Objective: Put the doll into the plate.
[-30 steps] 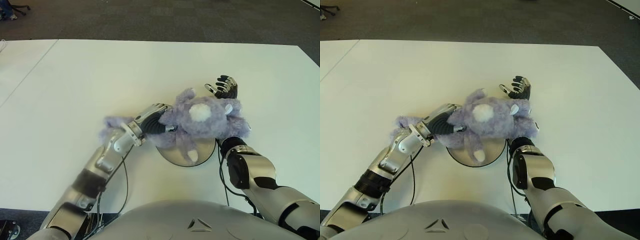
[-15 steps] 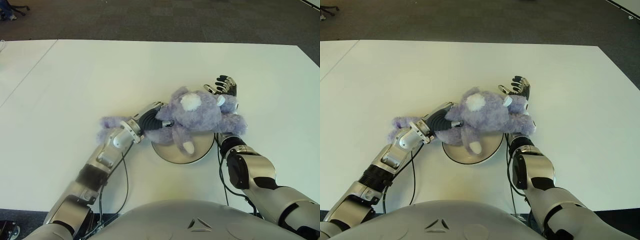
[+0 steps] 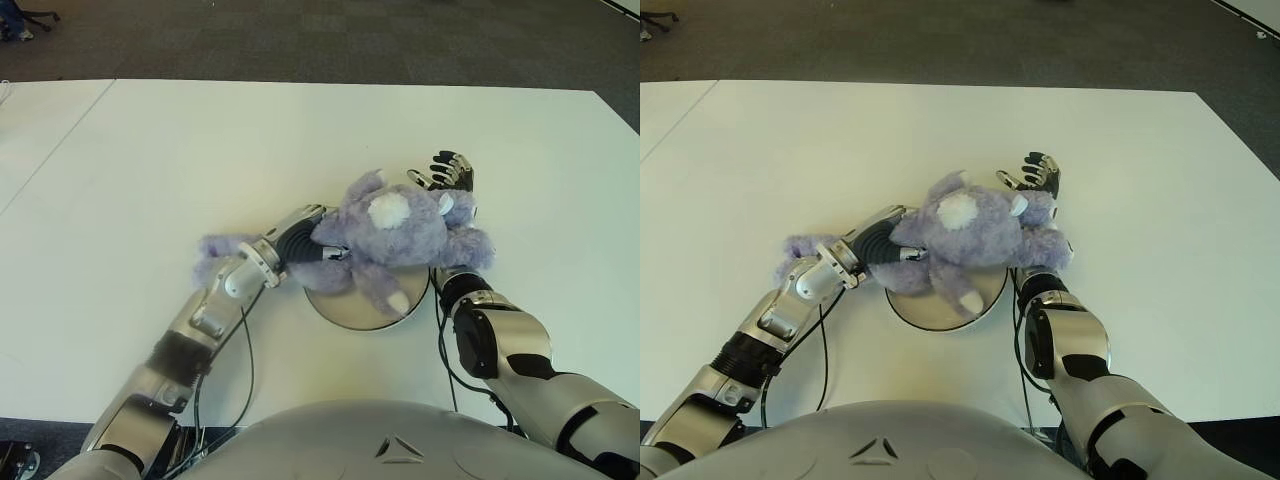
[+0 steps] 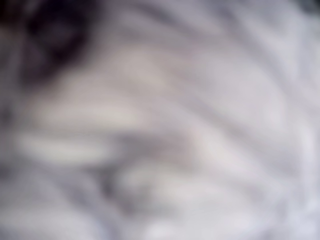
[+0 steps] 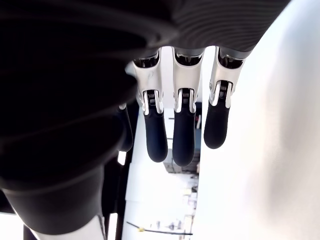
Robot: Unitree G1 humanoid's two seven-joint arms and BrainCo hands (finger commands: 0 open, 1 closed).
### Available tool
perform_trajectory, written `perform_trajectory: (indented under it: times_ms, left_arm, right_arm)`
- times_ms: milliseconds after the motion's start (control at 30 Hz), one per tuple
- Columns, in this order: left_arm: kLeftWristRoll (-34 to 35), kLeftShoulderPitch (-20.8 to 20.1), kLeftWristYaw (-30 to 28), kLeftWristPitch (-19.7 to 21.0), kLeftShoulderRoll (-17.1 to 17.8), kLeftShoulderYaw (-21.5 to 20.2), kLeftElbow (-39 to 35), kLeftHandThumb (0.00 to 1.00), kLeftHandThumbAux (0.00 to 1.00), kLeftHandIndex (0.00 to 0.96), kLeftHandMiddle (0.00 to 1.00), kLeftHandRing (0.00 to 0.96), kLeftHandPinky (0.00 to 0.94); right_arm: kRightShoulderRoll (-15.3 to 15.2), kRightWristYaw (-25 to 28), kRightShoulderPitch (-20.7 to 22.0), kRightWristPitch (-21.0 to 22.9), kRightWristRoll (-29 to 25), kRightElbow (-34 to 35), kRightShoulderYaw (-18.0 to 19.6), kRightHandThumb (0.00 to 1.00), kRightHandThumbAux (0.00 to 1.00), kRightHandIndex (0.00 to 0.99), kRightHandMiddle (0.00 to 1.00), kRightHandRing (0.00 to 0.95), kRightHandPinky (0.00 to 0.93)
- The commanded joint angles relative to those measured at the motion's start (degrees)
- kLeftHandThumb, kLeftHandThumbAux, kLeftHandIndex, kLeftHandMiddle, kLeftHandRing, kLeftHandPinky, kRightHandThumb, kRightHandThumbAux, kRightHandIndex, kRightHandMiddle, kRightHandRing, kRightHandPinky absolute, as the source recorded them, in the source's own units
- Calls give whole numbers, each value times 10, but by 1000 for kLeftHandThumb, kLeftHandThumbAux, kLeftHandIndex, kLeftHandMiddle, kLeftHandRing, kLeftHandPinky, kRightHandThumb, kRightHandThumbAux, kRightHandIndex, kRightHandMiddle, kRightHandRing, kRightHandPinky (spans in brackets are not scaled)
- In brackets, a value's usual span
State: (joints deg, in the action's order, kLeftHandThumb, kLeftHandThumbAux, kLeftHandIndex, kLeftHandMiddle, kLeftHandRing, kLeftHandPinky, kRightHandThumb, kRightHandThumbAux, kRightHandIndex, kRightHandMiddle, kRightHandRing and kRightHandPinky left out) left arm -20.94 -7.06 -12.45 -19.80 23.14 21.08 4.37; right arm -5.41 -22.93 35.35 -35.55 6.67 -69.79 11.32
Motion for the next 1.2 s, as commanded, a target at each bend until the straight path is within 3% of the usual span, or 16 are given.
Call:
perform_trajectory:
  times_ms: [33,400,567,1200]
  left_arm:
    - [-22,28,-36,23,28,12,56,103,443,0,139,193,215]
    - [-7,11,-31,-17,22,11,107,63,463,0,101,141,171]
    - [-10,6,-27,-26,20,11,123,57,478,0,98,138,175]
    - [-21,-5,-22,-31,22,10,142,25,502,0,85,125,162]
  right_arm:
    - [42,4,-131,43,8,-77,-8,0,912,294,328,337,297]
    - [44,0,-131,41,10,-77,-10,0,922,297,331,343,301]
    - [44,0,-132,39,10,-77,-11,0,929,297,332,344,349]
    - [47,5,-131,38,4,-77,-5,0,918,286,336,356,358]
